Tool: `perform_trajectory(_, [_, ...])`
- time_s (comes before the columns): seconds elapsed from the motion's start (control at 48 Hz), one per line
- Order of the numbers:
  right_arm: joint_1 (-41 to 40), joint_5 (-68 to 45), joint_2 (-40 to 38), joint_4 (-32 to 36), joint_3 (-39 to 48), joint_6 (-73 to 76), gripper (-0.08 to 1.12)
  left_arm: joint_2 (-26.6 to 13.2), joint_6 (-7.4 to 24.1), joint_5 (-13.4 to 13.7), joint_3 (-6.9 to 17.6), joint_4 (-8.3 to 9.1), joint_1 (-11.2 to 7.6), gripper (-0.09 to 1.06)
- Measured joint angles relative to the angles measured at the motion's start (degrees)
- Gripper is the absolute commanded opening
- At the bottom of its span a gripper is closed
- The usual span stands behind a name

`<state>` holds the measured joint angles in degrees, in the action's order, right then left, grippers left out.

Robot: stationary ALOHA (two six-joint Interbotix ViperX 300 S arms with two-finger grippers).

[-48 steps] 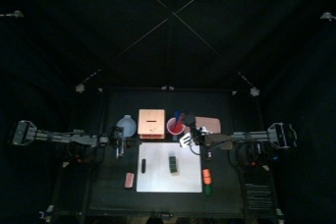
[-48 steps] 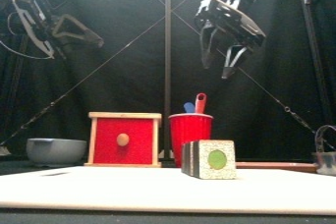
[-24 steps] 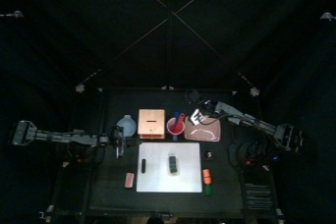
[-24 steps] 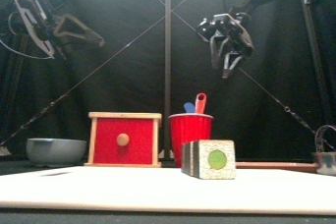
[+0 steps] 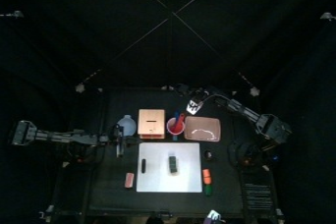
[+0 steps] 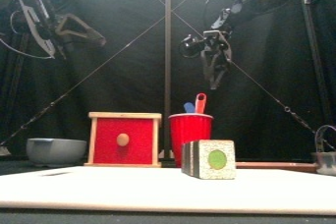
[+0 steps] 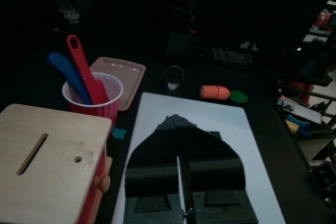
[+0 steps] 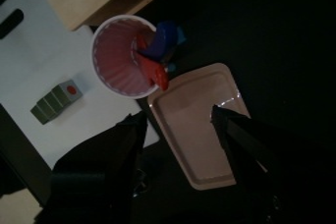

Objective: Place sushi on board then cut the sushi with the knife then place the pieces on the plate
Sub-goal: Pick knife at handle with right hand

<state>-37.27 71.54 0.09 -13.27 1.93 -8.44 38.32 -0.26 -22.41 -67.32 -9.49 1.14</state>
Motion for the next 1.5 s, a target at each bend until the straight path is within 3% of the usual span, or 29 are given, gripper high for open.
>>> perform_trajectory(0.625, [0.4, 11.3, 14.2, -1.8, -12.7, -5.3, 0.88, 0.0, 0.0, 0.1, -0.5, -1.76, -0.09, 0.0])
perform_trajectory(1.5, [4.8, 12.1, 17.8, -0.5, -11.7, -4.7, 0.88, 0.0, 0.0, 0.0, -1.8, -1.93, -0.09, 0.0])
